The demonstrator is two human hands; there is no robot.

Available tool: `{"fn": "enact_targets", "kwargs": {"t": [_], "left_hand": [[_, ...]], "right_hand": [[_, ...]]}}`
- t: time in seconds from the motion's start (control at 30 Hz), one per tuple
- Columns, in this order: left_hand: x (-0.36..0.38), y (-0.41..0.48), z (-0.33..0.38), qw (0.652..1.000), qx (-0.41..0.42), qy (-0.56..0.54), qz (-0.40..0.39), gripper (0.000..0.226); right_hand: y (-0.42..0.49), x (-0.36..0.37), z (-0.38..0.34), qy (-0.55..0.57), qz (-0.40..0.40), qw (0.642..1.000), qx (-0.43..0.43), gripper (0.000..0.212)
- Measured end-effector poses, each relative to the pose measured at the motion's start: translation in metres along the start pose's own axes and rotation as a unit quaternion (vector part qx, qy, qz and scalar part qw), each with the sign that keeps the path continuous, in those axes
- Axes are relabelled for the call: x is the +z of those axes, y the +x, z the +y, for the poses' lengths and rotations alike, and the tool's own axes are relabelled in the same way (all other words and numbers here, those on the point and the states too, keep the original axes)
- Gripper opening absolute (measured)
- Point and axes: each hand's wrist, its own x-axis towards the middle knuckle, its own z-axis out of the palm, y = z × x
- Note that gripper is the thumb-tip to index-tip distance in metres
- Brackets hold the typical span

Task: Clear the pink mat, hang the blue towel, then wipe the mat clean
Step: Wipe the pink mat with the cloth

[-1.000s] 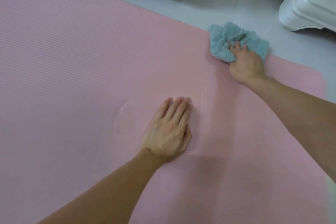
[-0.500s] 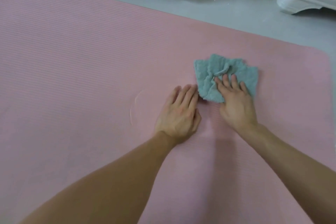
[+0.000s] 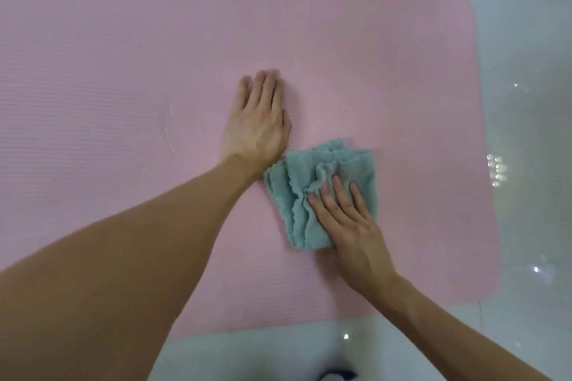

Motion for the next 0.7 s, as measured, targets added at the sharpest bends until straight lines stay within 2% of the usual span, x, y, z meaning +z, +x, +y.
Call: {"fn": "enact_targets", "kwargs": {"t": [0.2,0.33,0.5,0.6,0.7], "left_hand": [[-0.002,-0.045,0.028,0.999,-0.014,-0.035,0.002,0.057],[0.005,-0.106,0.033,0.997,0.032,-0.064,0.003,0.052],[0.006,-0.121,0.028,0.996,0.062,-0.057,-0.015,0.056],[0.004,-0.118,0.030,0.996,0.041,-0.068,-0.029,0.060],[0.003,-0.117,0.032,0.996,0.032,-0.076,-0.034,0.055]], "right_hand": [[0.004,0.001,0.002,-0.001,0.003,1.000,0.000,0.066],[0.005,-0.005,-0.004,0.018,-0.002,1.000,0.025,0.064],[-0.012,0.001,-0.011,0.067,0.022,0.997,0.031,0.060],[-0.046,0.003,-0.015,0.075,0.001,0.997,-0.018,0.052],[-0.092,0.000,-0.002,0.070,-0.066,0.986,-0.133,0.051]]}}
